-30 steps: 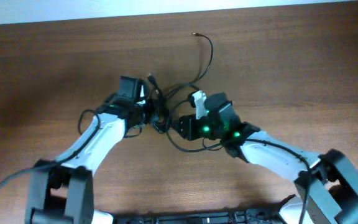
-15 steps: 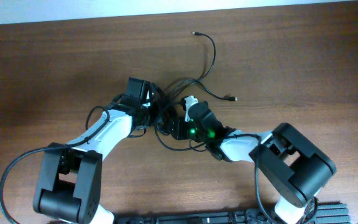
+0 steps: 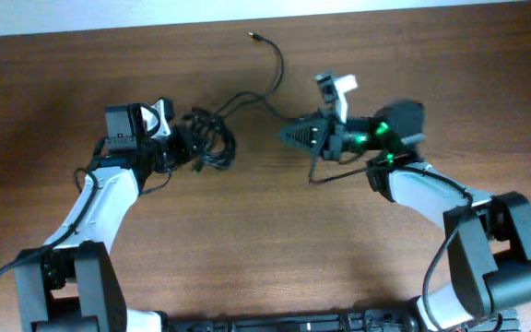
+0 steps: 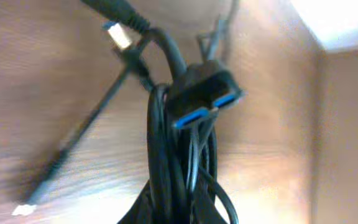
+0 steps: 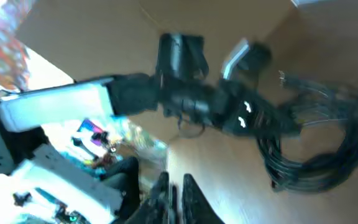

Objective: Untangle cables

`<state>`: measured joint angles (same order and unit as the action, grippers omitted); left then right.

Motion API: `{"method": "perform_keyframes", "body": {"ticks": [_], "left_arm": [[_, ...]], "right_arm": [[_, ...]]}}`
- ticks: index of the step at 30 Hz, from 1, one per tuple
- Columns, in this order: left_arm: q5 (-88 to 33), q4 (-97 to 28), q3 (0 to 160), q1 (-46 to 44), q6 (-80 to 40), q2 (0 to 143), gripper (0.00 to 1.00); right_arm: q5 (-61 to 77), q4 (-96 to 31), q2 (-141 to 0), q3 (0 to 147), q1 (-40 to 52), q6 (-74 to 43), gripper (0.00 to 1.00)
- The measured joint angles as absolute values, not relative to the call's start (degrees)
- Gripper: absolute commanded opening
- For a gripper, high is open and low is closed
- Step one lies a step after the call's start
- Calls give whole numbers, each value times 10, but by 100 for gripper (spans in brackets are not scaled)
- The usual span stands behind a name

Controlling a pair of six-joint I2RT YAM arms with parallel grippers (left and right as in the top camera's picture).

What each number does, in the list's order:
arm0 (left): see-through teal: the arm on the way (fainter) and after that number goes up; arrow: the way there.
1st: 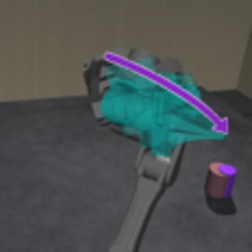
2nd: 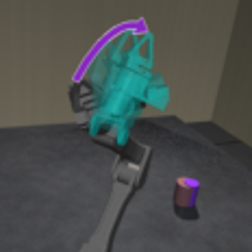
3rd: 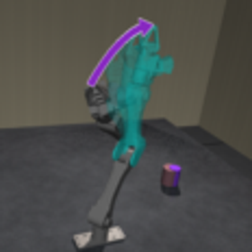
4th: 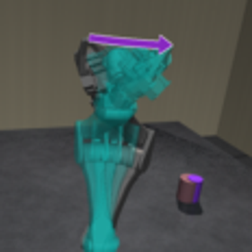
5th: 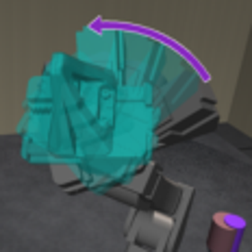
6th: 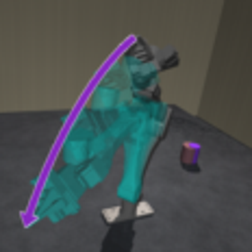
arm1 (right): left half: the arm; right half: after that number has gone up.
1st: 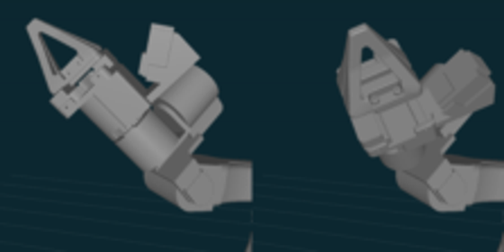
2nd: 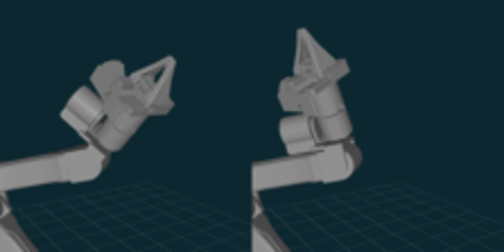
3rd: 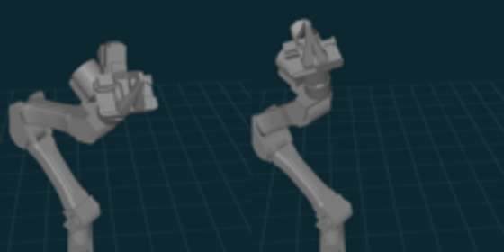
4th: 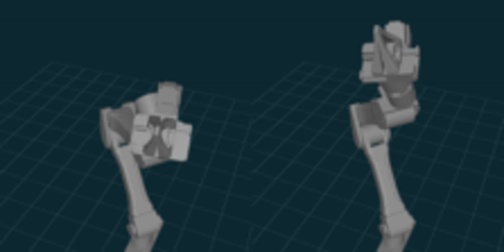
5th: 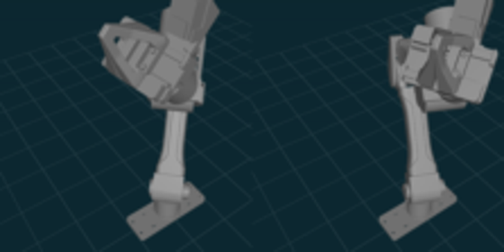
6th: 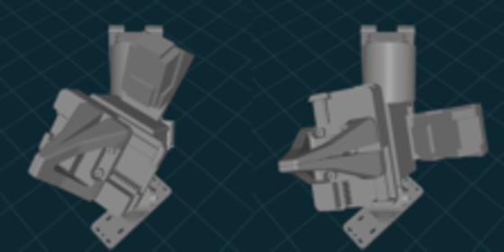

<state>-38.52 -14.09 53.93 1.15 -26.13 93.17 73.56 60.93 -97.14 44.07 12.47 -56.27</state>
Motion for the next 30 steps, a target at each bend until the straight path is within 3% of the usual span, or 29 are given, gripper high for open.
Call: {"method": "perform_keyframes", "body": {"ticks": [3, 7, 11, 15, 18, 20, 24, 29, 30], "left_arm": [[-470, -132, 539, 11, -240, 931, 0], [-491, -132, 539, 11, -235, 931, 0], [-489, -132, 539, 11, -235, 931, 0], [-464, -130, 539, 11, -207, 931, 0], [-460, -128, 539, 11, -143, 931, 0], [-458, -128, 539, 7, -114, 931, 0], [-434, -128, 539, -47, -96, 931, 0], [-428, -126, 539, -49, -95, 931, 0], [-428, -126, 539, -49, -95, 928, 0]], "right_arm": [[643, 420, -979, 436, 126, -461, 17], [433, 337, -978, 437, 127, -332, 20], [340, 226, -978, 438, 127, -282, 21], [321, 157, -979, 469, 136, -263, 27], [348, 8, -979, 565, 191, -259, 30], [388, 0, -979, 583, 229, -269, 30], [367, -24, -979, 583, 300, -288, 29], [286, -97, -979, 587, 331, -302, 29], [272, -97, -979, 587, 331, -302, 21]]}}
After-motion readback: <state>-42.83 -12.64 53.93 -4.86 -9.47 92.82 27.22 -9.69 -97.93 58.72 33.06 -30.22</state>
